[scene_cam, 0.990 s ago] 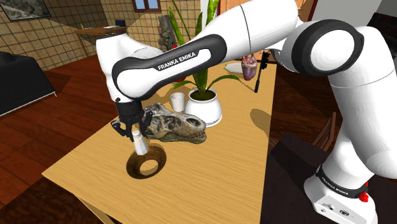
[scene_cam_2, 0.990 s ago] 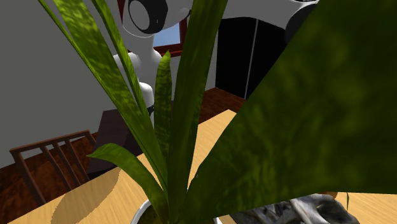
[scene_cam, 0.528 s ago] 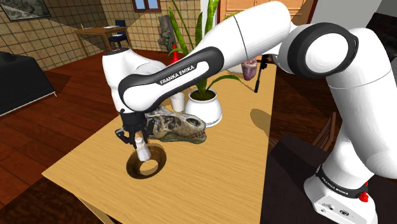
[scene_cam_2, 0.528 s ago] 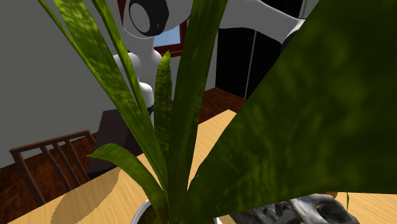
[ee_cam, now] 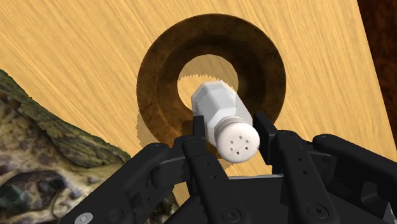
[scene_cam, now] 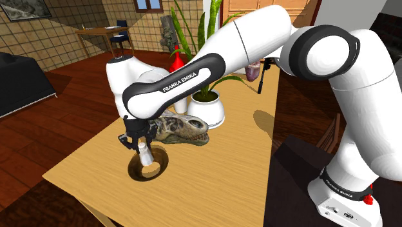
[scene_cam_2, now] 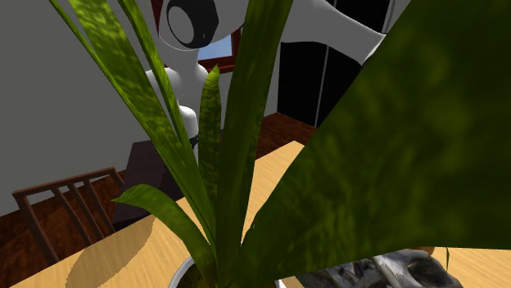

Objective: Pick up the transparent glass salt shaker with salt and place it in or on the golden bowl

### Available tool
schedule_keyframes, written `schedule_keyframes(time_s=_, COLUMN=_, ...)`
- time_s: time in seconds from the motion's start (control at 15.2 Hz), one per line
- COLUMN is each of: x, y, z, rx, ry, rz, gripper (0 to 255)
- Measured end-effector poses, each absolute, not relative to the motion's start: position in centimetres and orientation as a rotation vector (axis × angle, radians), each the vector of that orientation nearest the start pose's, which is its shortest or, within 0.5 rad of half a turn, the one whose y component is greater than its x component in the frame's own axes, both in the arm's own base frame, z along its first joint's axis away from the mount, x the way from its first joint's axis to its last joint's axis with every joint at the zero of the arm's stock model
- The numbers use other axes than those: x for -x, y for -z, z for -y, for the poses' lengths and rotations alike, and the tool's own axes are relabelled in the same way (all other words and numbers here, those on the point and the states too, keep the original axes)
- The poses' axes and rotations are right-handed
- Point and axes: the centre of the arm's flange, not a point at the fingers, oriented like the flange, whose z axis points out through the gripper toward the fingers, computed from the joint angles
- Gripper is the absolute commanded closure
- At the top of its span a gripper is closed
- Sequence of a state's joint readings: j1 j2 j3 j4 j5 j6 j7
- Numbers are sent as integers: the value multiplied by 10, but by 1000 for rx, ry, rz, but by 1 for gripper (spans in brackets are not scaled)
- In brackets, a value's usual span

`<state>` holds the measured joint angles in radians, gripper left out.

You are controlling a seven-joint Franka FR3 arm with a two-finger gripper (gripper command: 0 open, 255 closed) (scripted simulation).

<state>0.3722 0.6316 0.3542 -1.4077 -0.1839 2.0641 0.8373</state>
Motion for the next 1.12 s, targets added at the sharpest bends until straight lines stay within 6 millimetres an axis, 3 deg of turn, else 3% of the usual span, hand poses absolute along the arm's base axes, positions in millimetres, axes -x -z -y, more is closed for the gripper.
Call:
schedule_keyframes(time_s=0.07, x=-580, y=-355, z=-434, rx=3064, ry=27, rz=-151, gripper=255)
schedule_keyframes(time_s=0.13, x=-580, y=-355, z=-434, rx=3064, ry=27, rz=-151, gripper=0)
schedule_keyframes(time_s=0.53, x=-580, y=-355, z=-434, rx=3064, ry=27, rz=-151, gripper=0)
schedule_keyframes(time_s=0.86, x=-578, y=-400, z=-431, rx=3063, ry=29, rz=-152, gripper=0)
schedule_keyframes(time_s=1.12, x=-578, y=-405, z=-430, rx=3064, ry=28, rz=-151, gripper=0)
